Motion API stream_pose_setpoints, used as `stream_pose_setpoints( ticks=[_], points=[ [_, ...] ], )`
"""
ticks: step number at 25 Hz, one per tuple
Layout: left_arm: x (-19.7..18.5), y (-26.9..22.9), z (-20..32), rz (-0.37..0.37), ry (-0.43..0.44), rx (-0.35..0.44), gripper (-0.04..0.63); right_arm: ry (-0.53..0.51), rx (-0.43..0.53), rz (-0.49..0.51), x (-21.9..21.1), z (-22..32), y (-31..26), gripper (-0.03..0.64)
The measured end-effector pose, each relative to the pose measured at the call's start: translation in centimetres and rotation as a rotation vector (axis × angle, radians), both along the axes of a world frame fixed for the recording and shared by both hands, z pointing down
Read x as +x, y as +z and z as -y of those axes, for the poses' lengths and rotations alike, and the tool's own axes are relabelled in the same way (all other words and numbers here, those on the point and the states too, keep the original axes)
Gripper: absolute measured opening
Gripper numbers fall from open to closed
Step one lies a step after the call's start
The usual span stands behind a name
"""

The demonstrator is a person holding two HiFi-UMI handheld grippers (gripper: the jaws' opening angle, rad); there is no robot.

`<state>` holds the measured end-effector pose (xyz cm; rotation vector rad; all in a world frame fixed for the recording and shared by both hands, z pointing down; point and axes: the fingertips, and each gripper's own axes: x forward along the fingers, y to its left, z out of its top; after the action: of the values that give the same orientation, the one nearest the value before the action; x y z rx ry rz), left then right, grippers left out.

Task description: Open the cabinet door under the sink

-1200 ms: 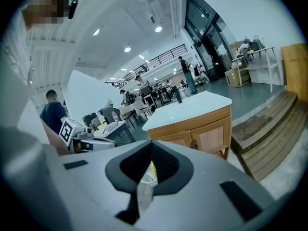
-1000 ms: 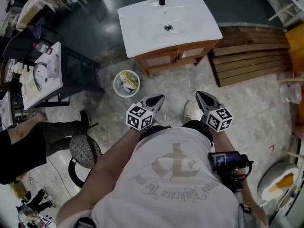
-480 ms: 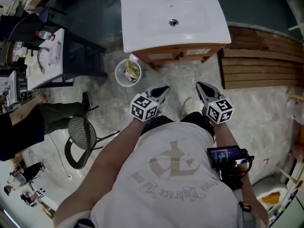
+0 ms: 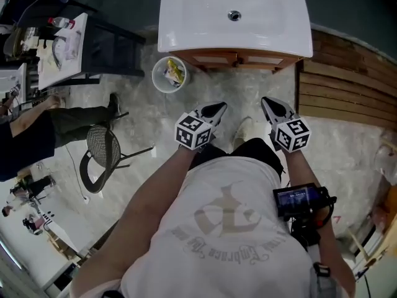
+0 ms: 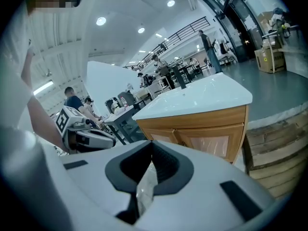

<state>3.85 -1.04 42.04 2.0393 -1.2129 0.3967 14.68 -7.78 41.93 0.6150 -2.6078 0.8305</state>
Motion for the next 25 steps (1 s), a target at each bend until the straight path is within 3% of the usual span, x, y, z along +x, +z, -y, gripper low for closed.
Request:
stream_pose_setpoints(
  ticks=[13, 25],
  points=[
    [0.7, 3.9, 1.8, 0.022, -0.052, -0.055, 0.011, 0.097, -0.062, 0.008, 2.2, 3.2, 4.4, 0.014],
    [-1.1, 9.9, 2.2, -0.002, -0.063, -0.109, 0.011, 0.17, -0.124, -0.011, 0.7, 2.5, 10.4, 0.012]
  ],
)
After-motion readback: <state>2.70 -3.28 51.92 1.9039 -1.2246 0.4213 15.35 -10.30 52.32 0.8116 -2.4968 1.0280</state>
